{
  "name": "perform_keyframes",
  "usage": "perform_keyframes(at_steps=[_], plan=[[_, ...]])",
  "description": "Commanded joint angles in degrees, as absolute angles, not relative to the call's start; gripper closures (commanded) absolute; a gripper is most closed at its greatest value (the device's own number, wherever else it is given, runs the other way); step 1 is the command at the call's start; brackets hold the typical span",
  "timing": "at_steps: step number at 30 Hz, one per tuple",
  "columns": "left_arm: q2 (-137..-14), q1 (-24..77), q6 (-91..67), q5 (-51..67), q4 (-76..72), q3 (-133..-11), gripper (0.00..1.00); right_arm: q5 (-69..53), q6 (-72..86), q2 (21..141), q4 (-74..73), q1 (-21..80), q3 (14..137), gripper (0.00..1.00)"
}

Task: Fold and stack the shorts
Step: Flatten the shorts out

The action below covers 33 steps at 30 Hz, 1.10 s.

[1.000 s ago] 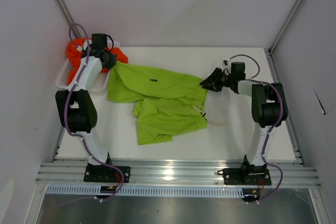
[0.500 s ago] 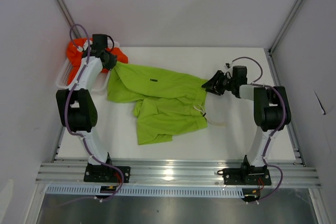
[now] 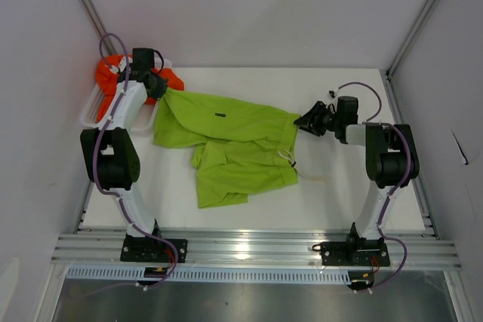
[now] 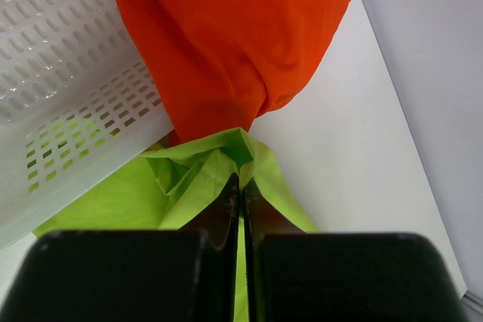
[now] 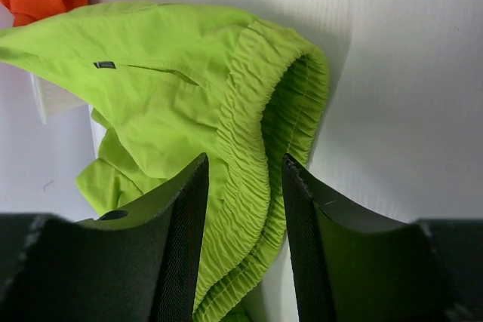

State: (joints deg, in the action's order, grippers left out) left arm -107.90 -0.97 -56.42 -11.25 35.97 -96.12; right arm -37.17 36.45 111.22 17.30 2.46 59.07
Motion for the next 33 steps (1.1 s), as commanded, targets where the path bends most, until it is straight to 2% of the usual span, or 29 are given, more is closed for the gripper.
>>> perform_keyframes(at_steps=[1,8,12,13,17,28,33], plan=[[-107.1,-1.1,-55.5,-12.1,35.9,-98.6,1.00,-36.9,36.3,113.2,20.2,3.7,60.8,0.54],[-107.1,-1.1,-55.3,-11.9,35.8,-98.6,1.00,-37.4,36.0,115.9,19.9,5.5,63.8,0.55],[-107.0,-1.1,-55.3,-11.8,35.9,-98.5,1.00,-38.1,36.1,116.0,21.4,6.3,64.2,0.61],[-106.9,-1.0,-55.3,-11.8,35.8,-98.6,1.00,-38.3,36.2,116.0,22.1,6.4,64.2,0.64],[-106.5,-1.1,-55.1,-11.0,36.3,-99.2,1.00,-40.8,37.0,115.8,23.6,6.6,65.1,1.00],[-100.9,-4.9,-51.2,-6.4,45.9,-106.8,1.00,-48.2,38.6,96.9,46.4,6.6,49.6,1.00],[-97.5,-7.9,-48.8,-3.2,47.9,-108.8,1.00,-50.3,39.1,84.7,51.6,6.6,43.2,1.00]])
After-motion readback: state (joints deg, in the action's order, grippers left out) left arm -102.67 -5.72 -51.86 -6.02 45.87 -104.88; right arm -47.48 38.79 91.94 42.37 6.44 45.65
